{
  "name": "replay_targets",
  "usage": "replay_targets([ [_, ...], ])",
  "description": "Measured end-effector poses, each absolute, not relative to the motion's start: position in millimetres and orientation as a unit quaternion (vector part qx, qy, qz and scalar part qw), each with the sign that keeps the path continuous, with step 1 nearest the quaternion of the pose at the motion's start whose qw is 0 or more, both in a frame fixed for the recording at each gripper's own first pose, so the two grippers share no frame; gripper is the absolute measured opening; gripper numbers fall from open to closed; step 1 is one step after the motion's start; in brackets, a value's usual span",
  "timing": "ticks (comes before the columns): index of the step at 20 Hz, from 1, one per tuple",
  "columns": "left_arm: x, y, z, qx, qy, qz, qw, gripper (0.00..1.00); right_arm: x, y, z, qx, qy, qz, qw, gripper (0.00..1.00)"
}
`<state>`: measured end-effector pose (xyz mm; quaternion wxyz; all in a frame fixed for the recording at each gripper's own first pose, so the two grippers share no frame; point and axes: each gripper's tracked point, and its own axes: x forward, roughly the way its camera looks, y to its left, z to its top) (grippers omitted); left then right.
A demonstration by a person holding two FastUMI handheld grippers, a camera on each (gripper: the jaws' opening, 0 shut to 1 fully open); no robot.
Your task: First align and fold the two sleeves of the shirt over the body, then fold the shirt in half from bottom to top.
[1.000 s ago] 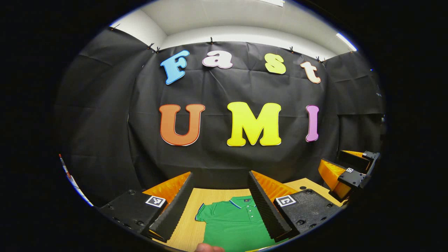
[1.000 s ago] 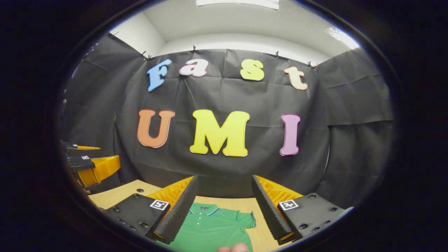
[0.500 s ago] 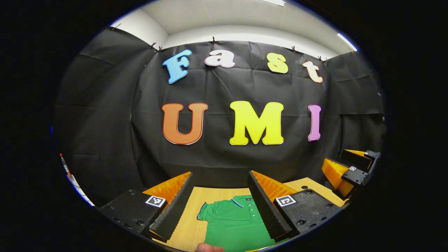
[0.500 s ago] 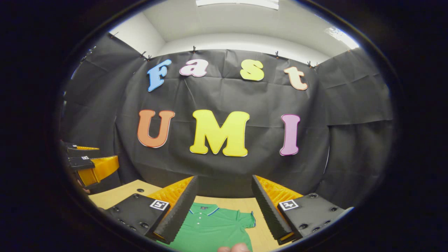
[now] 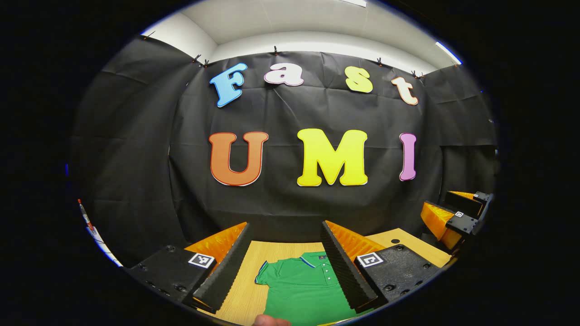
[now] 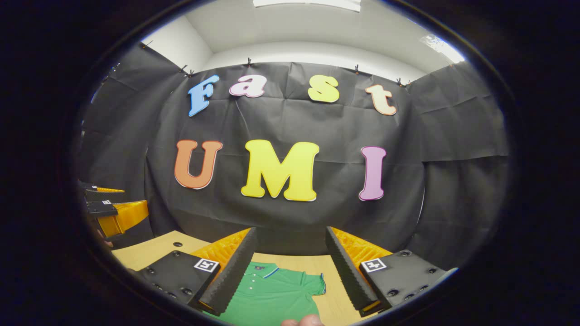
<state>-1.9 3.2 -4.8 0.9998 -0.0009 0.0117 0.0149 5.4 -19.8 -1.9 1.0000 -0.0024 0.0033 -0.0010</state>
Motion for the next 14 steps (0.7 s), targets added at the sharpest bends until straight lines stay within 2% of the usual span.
replay_targets([
  [4,-3,2,-7,0.004,0.017,0.009,1.000,0.98,9,-34,-11,0.003,0.015,-0.006,1.000,0.98],
  [9,-4,-5,-11,-0.001,0.023,-0.005,1.000,0.98,16,-54,-45,0.012,0.072,-0.012,0.997,0.98],
  [14,-9,-14,-16,-0.007,0.040,-0.020,0.999,0.98,24,-84,-69,0.000,0.098,-0.023,0.995,0.98],
])
